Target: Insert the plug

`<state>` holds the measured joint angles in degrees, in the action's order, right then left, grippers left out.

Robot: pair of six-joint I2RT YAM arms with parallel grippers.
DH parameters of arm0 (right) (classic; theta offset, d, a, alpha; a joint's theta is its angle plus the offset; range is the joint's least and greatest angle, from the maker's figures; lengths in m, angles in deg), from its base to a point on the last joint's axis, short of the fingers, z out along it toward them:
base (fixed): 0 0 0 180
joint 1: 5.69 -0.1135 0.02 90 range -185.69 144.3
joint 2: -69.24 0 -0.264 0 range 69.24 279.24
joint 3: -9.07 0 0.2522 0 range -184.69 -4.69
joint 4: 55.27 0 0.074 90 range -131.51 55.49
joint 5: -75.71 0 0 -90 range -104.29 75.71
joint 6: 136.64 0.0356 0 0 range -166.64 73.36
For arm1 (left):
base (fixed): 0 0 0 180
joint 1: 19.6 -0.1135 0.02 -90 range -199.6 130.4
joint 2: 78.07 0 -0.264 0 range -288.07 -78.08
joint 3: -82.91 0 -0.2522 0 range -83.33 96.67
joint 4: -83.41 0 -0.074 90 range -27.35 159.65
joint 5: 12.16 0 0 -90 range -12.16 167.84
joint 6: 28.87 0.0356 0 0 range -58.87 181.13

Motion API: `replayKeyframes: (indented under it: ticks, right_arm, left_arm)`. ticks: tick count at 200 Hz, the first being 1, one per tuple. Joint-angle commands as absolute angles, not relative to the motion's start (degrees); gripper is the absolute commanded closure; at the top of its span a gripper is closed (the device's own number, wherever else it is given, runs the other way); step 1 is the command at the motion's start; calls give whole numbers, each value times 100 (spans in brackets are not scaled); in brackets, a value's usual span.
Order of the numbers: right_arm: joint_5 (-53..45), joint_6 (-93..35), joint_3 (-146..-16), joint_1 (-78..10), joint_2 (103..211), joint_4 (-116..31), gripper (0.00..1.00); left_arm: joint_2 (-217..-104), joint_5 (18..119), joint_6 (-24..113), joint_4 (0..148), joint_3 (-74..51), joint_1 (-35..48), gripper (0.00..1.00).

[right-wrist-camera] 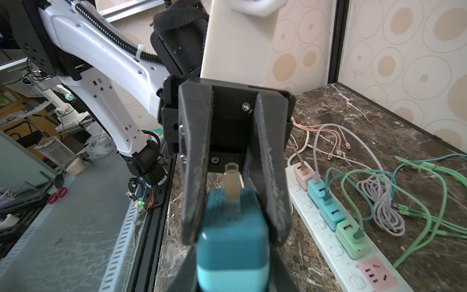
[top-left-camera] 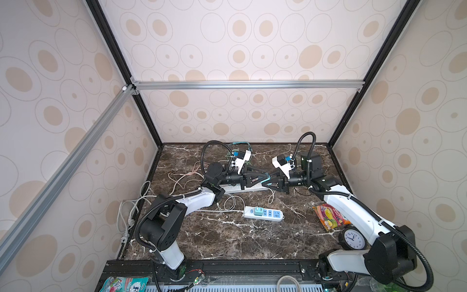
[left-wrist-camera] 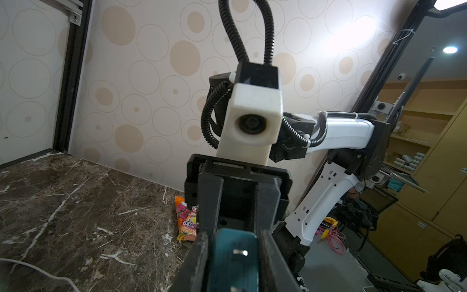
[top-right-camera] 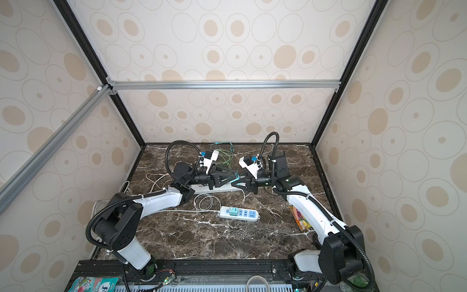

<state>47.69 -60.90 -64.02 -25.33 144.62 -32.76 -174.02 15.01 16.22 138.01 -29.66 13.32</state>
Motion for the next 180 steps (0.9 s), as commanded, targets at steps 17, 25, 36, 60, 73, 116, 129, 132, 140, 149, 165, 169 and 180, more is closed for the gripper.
replayKeyframes:
  ticks: [17,25,36,60,73,116,129,132,140,149,165,169,180]
  right_arm:
    - [4599,-6088,-6401,-2573,14544,-3841,75]
    - [4616,-6079,-6403,-2573,14553,-3852,72]
    - [4605,-6085,-6414,-2573,14559,-3840,64]
    - [4154,-6333,-6388,-2562,14426,-3509,40]
    - [3577,-6169,-6247,-2542,14269,-3522,33]
    - [2284,-3385,-5387,-2459,13629,-5559,17]
    - [1709,-2215,-5286,-2459,13609,-6066,1]
    - [1588,-2008,-5323,-2457,13600,-6009,1]
    - [1339,-1515,-5438,-2468,13608,-5883,1]
    - [1075,-980,-5518,-2505,13621,-5799,1]
    - [896,-290,-5466,-2618,13606,-6056,1]
    - [838,-157,-5426,-2651,13590,-6166,0]
    - [651,109,-5328,-2733,13503,-6356,0]
  left_arm:
    - [-17495,1187,1267,14111,-2793,1403,100]
    - [-17476,1237,1244,14205,-2827,1405,100]
    - [-17450,1321,1218,14350,-2864,1389,100]
    - [-17335,1948,1430,13970,-2793,1306,100]
    - [-17229,2576,1621,13402,-2695,1219,100]
    - [-16863,4411,1108,12648,-2532,1172,100]
    - [-16904,4568,701,12915,-2503,1152,100]
    - [-16916,4606,606,12959,-2487,1151,100]
    - [-16967,4704,373,13068,-2440,1152,100]
    - [-17006,4853,179,13091,-2365,1149,100]
    - [-17006,5058,134,13030,-2272,1151,100]
    - [-16987,5234,144,12974,-2265,1147,100]
    - [-16929,5601,170,12748,-2269,1151,100]
